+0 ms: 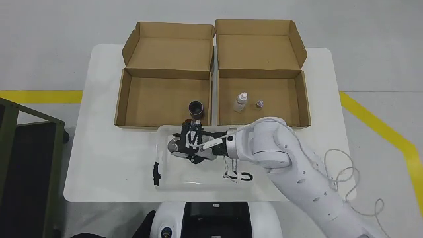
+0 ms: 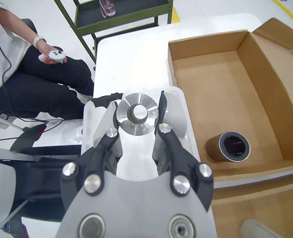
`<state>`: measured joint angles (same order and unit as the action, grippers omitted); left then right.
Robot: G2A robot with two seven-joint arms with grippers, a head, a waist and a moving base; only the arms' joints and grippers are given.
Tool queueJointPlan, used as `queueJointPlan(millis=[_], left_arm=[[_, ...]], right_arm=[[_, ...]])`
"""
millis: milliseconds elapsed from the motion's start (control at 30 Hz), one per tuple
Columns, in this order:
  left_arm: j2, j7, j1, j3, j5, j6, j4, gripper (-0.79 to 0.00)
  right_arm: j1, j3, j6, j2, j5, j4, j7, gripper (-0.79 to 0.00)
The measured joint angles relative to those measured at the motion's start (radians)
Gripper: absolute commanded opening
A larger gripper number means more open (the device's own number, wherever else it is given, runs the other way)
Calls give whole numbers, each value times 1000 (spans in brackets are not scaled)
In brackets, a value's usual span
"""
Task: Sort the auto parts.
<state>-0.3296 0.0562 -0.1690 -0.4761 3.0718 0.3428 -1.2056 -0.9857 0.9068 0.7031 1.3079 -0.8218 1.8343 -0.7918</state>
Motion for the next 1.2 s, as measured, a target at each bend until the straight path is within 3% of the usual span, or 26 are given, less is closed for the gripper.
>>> queueJointPlan(millis=[667,1200], left_arm=[[0,0,0,0,0,0,0,0],[0,0,0,0,0,0,0,0]], right_arm=[[-79,178,-11,-41,142,34,162,-785],[-125,230,-9,-58,174,27,272,-785]])
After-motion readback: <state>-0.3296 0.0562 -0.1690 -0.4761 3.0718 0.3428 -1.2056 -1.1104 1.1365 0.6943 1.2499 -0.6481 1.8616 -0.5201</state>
